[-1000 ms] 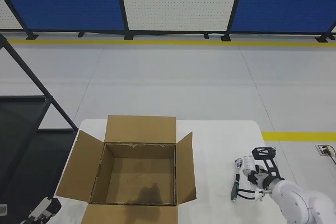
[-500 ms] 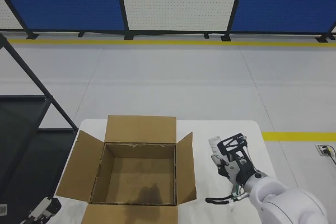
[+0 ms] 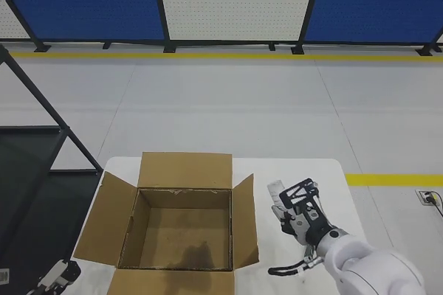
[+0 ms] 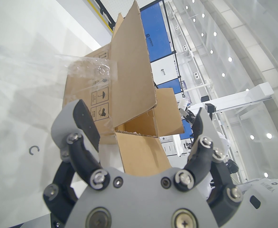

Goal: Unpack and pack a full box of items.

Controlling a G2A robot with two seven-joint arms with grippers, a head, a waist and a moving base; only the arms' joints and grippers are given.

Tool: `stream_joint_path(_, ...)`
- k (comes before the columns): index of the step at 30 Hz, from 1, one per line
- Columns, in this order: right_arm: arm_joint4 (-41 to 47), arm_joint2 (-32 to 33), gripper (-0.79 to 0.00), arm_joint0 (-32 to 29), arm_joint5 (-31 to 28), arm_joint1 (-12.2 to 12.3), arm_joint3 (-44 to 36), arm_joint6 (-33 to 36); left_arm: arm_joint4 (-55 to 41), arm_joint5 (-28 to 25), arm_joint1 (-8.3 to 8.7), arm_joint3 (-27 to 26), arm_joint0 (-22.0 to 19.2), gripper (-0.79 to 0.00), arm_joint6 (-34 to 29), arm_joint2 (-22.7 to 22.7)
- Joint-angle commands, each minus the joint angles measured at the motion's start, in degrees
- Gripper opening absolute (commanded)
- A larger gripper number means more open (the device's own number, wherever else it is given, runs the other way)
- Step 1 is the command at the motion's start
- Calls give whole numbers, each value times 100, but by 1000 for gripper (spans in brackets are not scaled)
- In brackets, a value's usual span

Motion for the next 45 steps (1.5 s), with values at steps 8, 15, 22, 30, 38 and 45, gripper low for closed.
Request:
stream_joint_path(8, 258, -1768, -785, 1835, -454, -237, 1150, 197, 0, 0, 0, 0, 0, 0, 0, 0)
stream_joint_path(15, 531, -2869, -785, 3076, -163, -575, 2539, 119, 0, 0, 0, 0, 0, 0, 0, 0)
stream_joint_path(22, 531, -2869, -785, 3076, -163, -575, 2539, 119, 0, 0, 0, 0, 0, 0, 0, 0)
stream_joint_path(30, 531, -2869, -785, 3076, -163, -575, 2539, 119, 0, 0, 0, 0, 0, 0, 0, 0)
stream_joint_path(38, 531, -2869, -785, 3076, -163, -575, 2539, 119, 0, 0, 0, 0, 0, 0, 0, 0)
stream_joint_path(45, 531, -2869, -785, 3076, -163, -575, 2539, 119, 0, 0, 0, 0, 0, 0, 0, 0)
